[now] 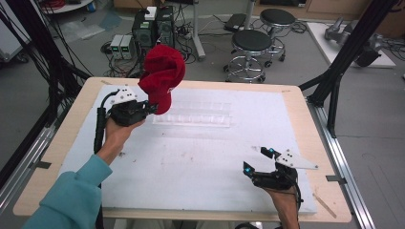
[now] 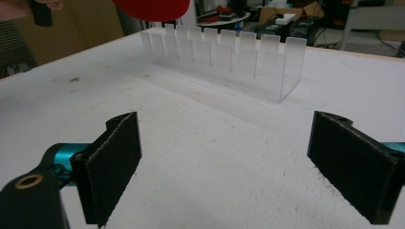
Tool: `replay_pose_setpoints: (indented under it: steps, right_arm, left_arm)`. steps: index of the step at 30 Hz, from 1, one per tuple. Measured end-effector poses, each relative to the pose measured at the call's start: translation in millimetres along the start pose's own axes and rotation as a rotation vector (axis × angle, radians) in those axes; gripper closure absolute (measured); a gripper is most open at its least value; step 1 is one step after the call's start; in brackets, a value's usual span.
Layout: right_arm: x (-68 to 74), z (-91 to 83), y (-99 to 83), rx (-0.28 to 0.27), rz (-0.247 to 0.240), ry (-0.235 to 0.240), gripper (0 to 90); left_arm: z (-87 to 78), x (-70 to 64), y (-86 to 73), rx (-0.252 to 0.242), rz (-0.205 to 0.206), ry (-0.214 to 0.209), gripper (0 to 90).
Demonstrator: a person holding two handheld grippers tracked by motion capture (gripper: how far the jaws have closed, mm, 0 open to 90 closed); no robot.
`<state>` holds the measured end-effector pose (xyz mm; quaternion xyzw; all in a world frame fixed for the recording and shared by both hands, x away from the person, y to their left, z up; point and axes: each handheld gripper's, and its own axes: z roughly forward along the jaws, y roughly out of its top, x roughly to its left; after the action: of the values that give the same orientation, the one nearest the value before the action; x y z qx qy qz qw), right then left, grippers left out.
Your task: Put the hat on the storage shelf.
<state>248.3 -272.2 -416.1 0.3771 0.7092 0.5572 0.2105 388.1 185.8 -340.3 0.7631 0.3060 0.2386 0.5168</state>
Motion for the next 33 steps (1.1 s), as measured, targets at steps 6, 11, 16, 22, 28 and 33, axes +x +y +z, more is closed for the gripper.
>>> replay_pose_setpoints:
  steps: [6,11,16,22,28,33]
  right_arm:
    - [-1.3,-1.9,-14.2,-0.029,0.017,-0.003,10.2]
    - [-1.2,-3.2,-20.8,-0.064,0.024,-0.006,10.2]
    - [-1.8,-2.9,-28.2,-0.082,0.026,-0.01,10.2]
    - [-4.9,-5.2,-35.0,-0.095,0.039,-0.029,10.2]
    - [-5.7,-5.3,-35.8,-0.114,0.046,-0.038,10.2]
    - [-7.1,-0.7,-34.4,-0.157,0.043,-0.052,10.2]
  left_arm:
    - [8.5,-1.8,-2.0,0.005,-0.001,0.012,85.5]
    - [15.5,-1.8,-4.0,0.011,-0.002,0.036,85.6]
    - [21.9,-2.8,-6.4,0.026,0.002,0.056,85.6]
    - [26.5,-6.4,-8.5,0.053,0.024,0.075,85.5]
    - [31.1,-8.8,-12.6,0.038,0.007,0.093,85.5]
    - [31.5,-12.1,-13.3,0.033,-0.008,0.104,85.5]
